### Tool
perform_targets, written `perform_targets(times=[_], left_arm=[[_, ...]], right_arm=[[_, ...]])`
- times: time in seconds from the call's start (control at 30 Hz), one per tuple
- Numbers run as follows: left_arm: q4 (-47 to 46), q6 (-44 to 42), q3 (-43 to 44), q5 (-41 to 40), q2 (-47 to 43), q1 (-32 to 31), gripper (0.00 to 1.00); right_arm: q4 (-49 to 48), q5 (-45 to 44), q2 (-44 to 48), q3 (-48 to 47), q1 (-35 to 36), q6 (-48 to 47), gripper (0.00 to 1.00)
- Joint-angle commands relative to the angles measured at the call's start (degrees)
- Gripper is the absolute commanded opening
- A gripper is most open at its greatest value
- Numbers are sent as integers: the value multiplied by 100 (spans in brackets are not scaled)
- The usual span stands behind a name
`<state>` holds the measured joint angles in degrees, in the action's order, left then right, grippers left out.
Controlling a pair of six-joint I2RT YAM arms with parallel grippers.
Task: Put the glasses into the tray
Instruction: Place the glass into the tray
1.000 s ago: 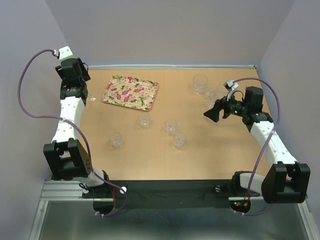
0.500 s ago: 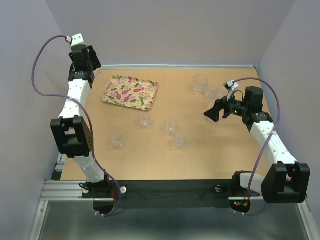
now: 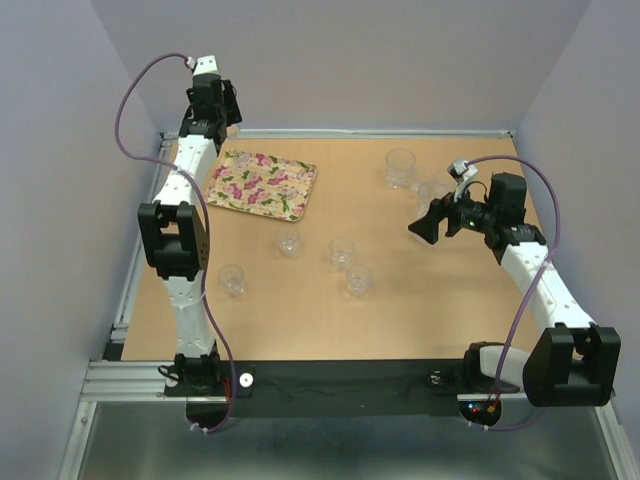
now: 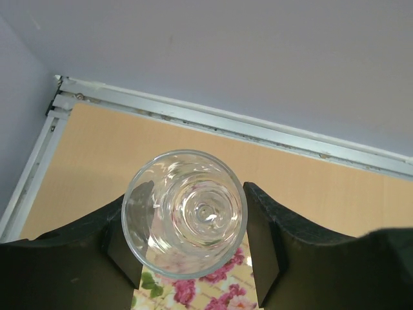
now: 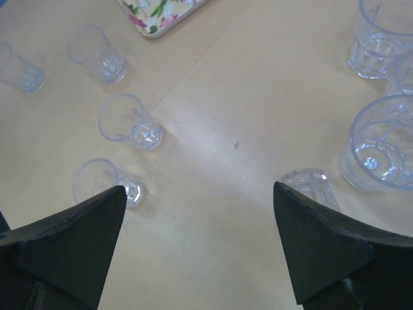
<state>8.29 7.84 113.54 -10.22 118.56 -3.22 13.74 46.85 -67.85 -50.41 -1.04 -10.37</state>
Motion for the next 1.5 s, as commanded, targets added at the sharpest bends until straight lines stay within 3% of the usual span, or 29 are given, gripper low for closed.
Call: perform_targets(times=[0.0,0.83,0.97,1.23,1.47], left_arm=[[-153,-80,660,-217,8,-91,34],[234,-555,1461,-753,791,-284,36],[252,-599,1496,-798,853,-284,40],[243,-546,1514,-692,862,-284,65],[234,-537,1514,-622,756,-284,78]], right_arm=[[-73,-10,9,93,7,-88,100],[-3,-18,-26,40,7,-123,100],[6,-18,-35,40,7,-114,100],[15,-53,-17,32,7,-132,100],[15,-62,0,40,7,-141,100]])
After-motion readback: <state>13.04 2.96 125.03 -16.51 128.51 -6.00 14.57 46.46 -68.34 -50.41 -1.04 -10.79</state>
